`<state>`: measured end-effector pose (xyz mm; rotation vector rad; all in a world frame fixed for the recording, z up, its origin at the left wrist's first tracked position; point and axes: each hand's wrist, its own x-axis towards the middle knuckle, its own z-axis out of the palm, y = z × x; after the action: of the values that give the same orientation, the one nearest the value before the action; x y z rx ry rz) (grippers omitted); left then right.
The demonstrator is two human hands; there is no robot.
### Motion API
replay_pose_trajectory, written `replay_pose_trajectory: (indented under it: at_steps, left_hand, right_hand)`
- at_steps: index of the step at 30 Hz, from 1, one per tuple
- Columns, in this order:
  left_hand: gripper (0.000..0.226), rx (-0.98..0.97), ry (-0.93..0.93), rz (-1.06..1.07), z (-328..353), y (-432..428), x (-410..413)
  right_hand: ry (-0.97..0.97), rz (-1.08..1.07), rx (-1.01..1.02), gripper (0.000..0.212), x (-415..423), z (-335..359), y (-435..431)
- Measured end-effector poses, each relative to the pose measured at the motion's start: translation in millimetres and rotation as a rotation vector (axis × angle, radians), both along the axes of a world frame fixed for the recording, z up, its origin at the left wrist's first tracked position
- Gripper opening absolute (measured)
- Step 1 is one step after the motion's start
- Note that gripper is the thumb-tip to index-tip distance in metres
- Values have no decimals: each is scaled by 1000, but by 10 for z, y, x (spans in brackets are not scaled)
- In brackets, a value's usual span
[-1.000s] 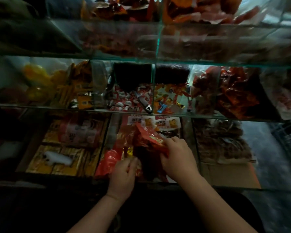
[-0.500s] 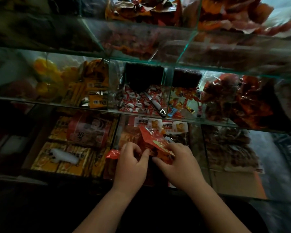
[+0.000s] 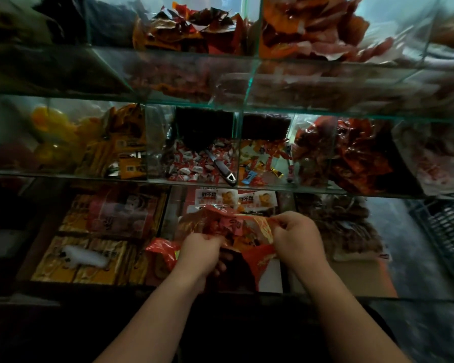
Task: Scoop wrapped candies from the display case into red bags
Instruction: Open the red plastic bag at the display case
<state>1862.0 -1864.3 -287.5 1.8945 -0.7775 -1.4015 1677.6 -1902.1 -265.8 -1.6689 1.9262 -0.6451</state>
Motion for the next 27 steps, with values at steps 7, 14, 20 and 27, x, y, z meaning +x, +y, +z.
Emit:
replay_pose_trajectory:
  at_steps: [7, 14, 20, 27]
  left_hand:
    - [28, 209, 87, -372, -165, 515, -296]
    - [51, 107, -341, -344, 1, 564, 165]
    - [59, -66, -738, -290, 130, 369, 285]
    - [41, -56, -708, -333, -103, 171, 333]
  right_hand:
    - [1, 45, 150, 25, -163, -20, 13]
    - [5, 45, 54, 65, -75, -220, 383]
    - [185, 110, 159, 32, -46, -118, 255]
    - [138, 83, 152, 55, -195, 12, 63]
